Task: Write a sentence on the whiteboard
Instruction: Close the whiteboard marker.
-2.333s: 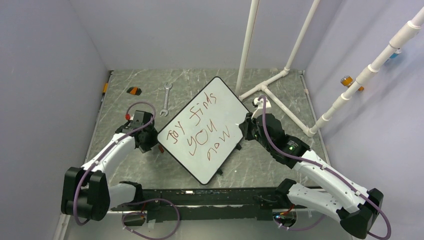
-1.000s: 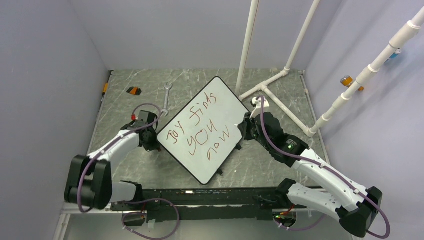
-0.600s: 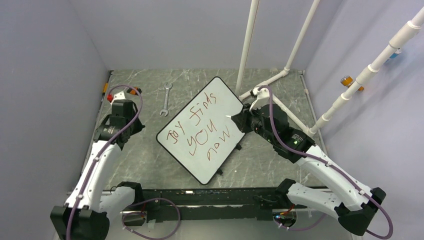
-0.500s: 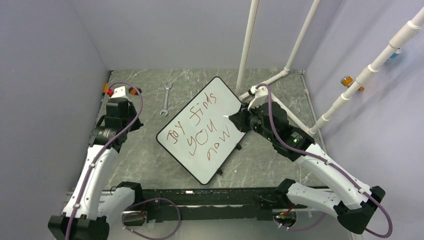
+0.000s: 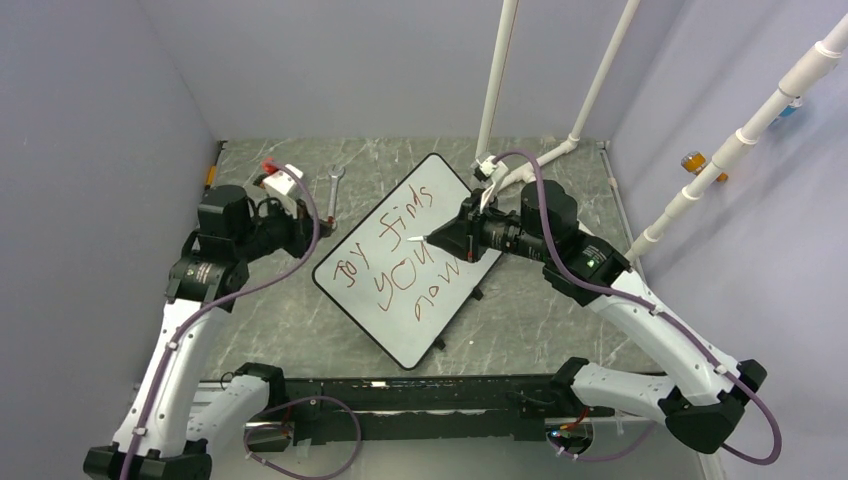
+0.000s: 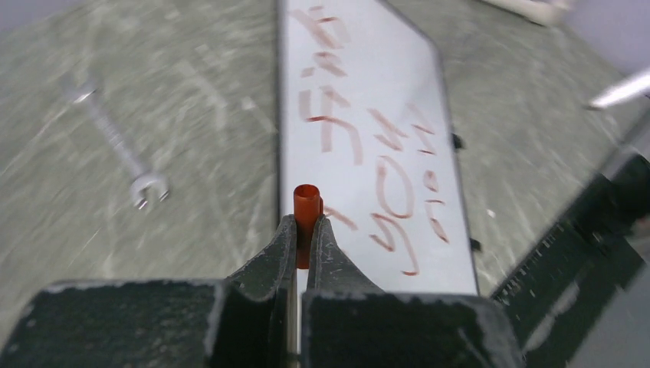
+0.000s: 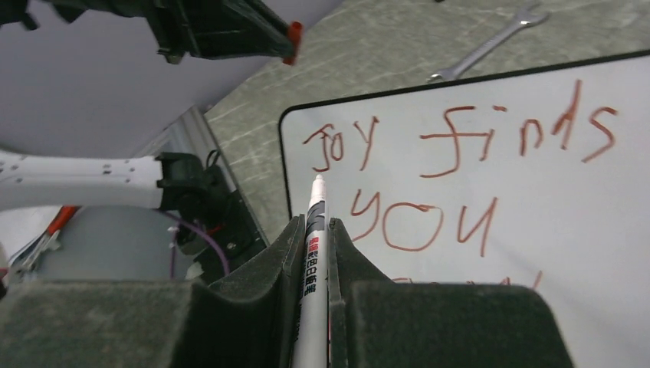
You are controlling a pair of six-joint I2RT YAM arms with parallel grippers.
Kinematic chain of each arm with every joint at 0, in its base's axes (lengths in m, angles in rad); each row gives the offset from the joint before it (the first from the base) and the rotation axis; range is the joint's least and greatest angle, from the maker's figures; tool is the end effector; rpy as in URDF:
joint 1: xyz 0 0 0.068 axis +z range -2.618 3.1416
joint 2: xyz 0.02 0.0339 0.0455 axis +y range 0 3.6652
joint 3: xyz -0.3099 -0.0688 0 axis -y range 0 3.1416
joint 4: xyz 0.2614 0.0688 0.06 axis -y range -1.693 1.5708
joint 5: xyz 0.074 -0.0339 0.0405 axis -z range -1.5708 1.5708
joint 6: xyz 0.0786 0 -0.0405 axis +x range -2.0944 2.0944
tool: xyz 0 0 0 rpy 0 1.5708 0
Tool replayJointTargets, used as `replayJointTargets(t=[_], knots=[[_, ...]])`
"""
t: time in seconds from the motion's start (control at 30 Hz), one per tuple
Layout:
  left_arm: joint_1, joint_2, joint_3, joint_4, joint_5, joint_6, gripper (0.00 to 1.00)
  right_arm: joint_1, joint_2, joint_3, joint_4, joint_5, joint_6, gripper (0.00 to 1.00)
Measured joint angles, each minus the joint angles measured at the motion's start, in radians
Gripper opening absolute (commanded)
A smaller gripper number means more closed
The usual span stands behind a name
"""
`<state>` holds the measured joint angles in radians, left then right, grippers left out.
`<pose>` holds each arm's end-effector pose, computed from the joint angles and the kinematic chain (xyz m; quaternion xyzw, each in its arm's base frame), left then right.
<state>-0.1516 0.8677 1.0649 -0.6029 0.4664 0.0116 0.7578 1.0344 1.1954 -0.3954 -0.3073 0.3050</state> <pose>0.1891 -0.0646 0.4030 0.1929 0.7994 -0.2299 0.5205 0.1688 0.1925 0.4464 -0.2665 0.7346 0.4138 0.4670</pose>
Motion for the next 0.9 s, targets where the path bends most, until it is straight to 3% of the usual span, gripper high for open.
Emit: replayJointTargets(t=[0.2,0.37,0.9], knots=[[-0.127,0.091,0.040,0.031,0.280,0.110,0.00,0.000,0.047,0.026,0.032,-0.156,-0.010,0.00],[-0.204,0.122,0.054,0.000,0.409,0.197,0.00,0.000,0.099,0.057,0.050,-0.254,-0.009,0.00],[-0.252,0.121,0.056,-0.031,0.480,0.269,0.00,0.000,0.146,0.084,0.058,-0.304,0.013,0.00]])
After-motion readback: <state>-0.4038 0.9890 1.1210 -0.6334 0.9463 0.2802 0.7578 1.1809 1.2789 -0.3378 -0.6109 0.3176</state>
